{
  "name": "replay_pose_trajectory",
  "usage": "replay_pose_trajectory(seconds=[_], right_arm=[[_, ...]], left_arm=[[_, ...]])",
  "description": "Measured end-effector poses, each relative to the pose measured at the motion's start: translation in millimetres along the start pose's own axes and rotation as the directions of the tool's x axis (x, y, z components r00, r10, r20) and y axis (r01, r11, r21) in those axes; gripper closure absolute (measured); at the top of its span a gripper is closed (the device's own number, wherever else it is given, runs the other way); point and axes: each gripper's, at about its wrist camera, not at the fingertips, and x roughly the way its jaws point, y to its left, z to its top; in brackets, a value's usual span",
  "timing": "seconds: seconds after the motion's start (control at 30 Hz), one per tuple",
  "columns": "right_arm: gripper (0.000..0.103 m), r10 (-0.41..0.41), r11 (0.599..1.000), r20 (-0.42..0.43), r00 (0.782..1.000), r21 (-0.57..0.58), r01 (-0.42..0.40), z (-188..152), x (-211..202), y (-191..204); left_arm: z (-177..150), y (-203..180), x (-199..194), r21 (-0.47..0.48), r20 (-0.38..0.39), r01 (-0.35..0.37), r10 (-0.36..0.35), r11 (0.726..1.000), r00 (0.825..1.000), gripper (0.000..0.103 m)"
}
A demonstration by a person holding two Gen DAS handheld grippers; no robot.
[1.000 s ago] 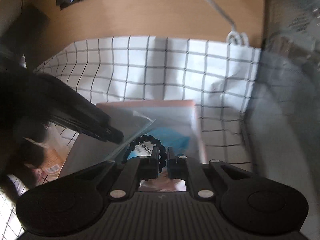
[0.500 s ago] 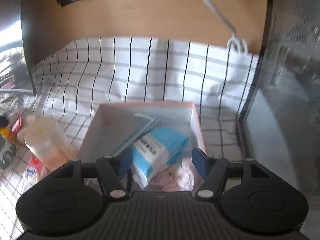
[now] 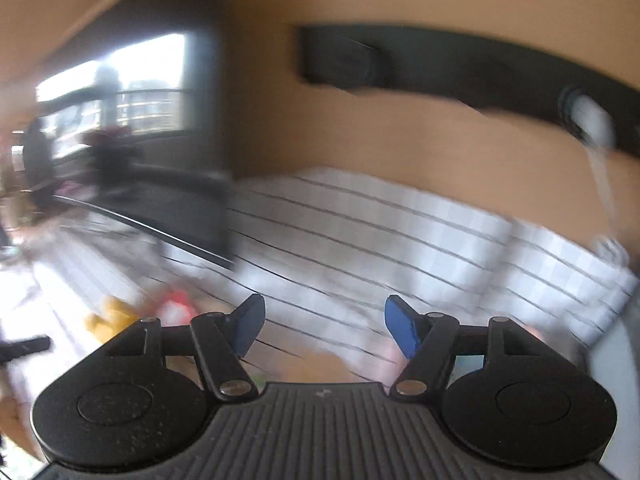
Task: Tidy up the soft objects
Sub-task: 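Lower the left tool onto the cotton swab bundle and grasp it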
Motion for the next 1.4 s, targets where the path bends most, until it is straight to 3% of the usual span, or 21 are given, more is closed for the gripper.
replay_pose_trajectory(seconds=[0.17, 0.27, 0.37, 0.47, 0.53, 0.6, 0.7, 0.77, 0.8, 0.9, 0.97, 1.03, 1.07, 1.1, 1.17, 1.23, 1.3, 1.4], right_arm=[[0.036, 0.148, 0.988, 0.023, 0.989, -0.058, -0.146, 60.9, 7.7, 85.0], [0.032, 0.21, 0.97, 0.025, 0.977, -0.128, -0.205, 79.7, 10.8, 125.8], [0.03, 0.245, 0.951, -0.018, 0.969, -0.191, -0.243, 77.5, 19.5, 148.2], [0.03, 0.214, 0.939, -0.061, 0.975, -0.264, -0.222, 61.4, 40.9, 152.7], [0.03, 0.176, 0.931, -0.093, 0.98, -0.308, -0.196, 47.5, 56.4, 149.8], [0.03, 0.166, 0.926, -0.12, 0.979, -0.322, -0.197, 38.8, 70.9, 145.2], [0.03, 0.165, 0.919, -0.135, 0.977, -0.337, -0.202, 23.8, 84.2, 133.5], [0.03, 0.169, 0.917, -0.139, 0.976, -0.341, -0.207, 14.8, 88.9, 125.9], [0.03, 0.169, 0.92, -0.136, 0.976, -0.334, -0.206, 10.5, 90.3, 121.4], [0.03, 0.171, 0.932, -0.14, 0.975, -0.298, -0.207, 0.8, 92.6, 109.4], [0.03, 0.177, 0.937, -0.159, 0.971, -0.275, -0.216, -5.1, 97.4, 102.2], [0.03, 0.18, 0.939, -0.172, 0.969, -0.265, -0.222, -10.8, 100.9, 98.6], [0.03, 0.183, 0.938, -0.176, 0.967, -0.265, -0.226, -13.4, 101.6, 96.4], [0.03, 0.184, 0.937, -0.18, 0.966, -0.265, -0.227, -15.6, 101.6, 94.9], [0.03, 0.18, 0.939, -0.182, 0.967, -0.262, -0.224, -18.8, 100.6, 90.9], [0.03, 0.18, 0.943, -0.191, 0.965, -0.244, -0.225, -20.5, 101.9, 87.9], [0.03, 0.183, 0.948, -0.206, 0.961, -0.223, -0.228, -23.1, 105.2, 86.5], [0.03, 0.183, 0.948, -0.217, 0.959, -0.219, -0.231, -28.0, 104.7, 86.5]], left_arm=[[27.3, 49.3, -10.7, 0.032, 0.006, -0.046, 0.045, 0.998, 0.999, 0.08], [29.3, 70.2, -4.2, -0.053, -0.025, -0.073, 0.072, 0.996, 0.997, 0.08], [7.1, 72.6, 10.8, -0.148, -0.065, -0.024, 0.015, 0.989, 0.998, 0.08], [-21.2, 42.9, 24.5, -0.039, -0.076, 0.014, -0.017, 0.999, 0.997, 0.08], [-41.6, 17.0, 35.8, 0.097, -0.074, -0.013, 0.021, 0.995, 0.997, 0.08], [-59.1, -1.8, 44.4, 0.2, -0.054, -0.064, 0.077, 0.978, 0.996, 0.08], [-81.0, -23.0, 57.2, 0.313, -0.087, -0.048, 0.079, 0.948, 0.993, 0.079], [-92.1, -35.7, 65.9, 0.404, -0.095, -0.08, 0.129, 0.911, 0.987, 0.077], [-96.2, -40.6, 70.0, 0.466, -0.08, -0.117, 0.174, 0.877, 0.982, 0.076], [-97.7, -38.3, 75.2, 0.563, -0.007, -0.241, 0.296, 0.79, 0.955, 0.063], [-90.9, -23.9, 75.7, 0.547, 0.01, -0.302, 0.354, 0.781, 0.935, 0.058], [-79.7, -1.5, 76.8, 0.524, 0.022, -0.383, 0.437, 0.761, 0.899, 0.06], [-73.8, 7.7, 75.7, 0.505, 0.018, -0.4, 0.454, 0.765, 0.891, 0.063], [-65.1, 18.2, 71.4, 0.459, -0.002, -0.393, 0.444, 0.797, 0.896, 0.063], [-47.9, 29.6, 57.9, 0.341, -0.042, -0.328, 0.362, 0.881, 0.931, 0.063], [-35.5, 26.9, 52.3, 0.279, -0.064, -0.217, 0.243, 0.936, 0.968, 0.063], [-30.3, 17.1, 58.9, 0.295, -0.086, -0.162, 0.195, 0.941, 0.977, 0.06], [-29.0, 6.2, 89.6, 0.321, -0.12, -0.232, 0.282, 0.918, 0.952, 0.063]])
